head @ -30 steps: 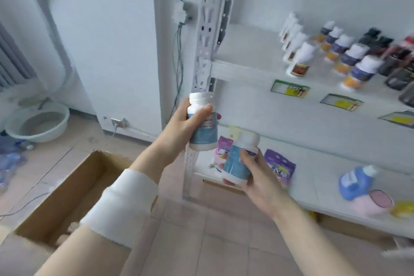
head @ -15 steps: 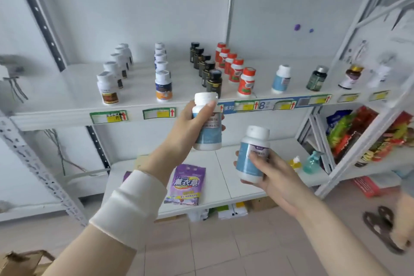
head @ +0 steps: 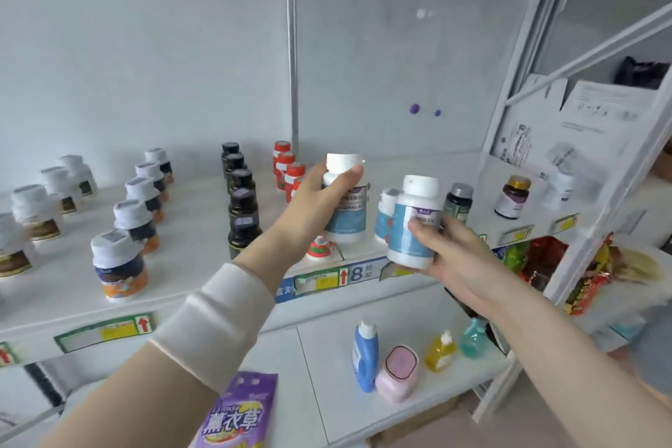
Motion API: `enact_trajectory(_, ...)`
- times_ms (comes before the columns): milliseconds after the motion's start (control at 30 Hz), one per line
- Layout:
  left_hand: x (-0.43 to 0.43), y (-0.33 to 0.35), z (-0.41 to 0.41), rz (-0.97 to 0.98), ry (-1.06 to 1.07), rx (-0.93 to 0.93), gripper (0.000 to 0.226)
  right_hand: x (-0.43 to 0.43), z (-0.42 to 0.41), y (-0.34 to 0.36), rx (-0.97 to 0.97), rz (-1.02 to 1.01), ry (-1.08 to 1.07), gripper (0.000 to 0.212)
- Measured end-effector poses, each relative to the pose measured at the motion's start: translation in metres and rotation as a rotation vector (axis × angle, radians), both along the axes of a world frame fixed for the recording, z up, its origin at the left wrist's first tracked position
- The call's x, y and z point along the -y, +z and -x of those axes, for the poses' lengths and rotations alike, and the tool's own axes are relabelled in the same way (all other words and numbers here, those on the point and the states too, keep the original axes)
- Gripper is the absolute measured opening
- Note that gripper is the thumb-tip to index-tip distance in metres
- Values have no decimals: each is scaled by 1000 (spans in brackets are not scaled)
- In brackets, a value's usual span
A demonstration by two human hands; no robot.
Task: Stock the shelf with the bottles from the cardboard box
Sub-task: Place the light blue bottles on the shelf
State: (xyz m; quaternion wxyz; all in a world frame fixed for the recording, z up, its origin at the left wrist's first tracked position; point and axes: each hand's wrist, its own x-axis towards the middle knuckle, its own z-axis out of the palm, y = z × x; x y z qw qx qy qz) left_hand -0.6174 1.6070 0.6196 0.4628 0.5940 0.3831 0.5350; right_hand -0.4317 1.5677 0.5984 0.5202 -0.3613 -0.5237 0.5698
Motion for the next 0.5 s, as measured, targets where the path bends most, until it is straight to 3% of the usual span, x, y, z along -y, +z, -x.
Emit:
enact_trajectory(67,-30,6,-5,-10,-15,-22,24,-30,-5,9,2,10,-7,44)
enact_trajectory(200,-86,15,-18,-29,-90,-39,53,-88,-18,21,-1,43,14,47)
enact_trajectory(367,-158,16,-33,-35,-103,-74,40,-161,-41,29,-7,73,97,47)
enact_trajectory(500,-202,15,-39,-2,-73,-76,52,-214,-55,30,133,66,158,42)
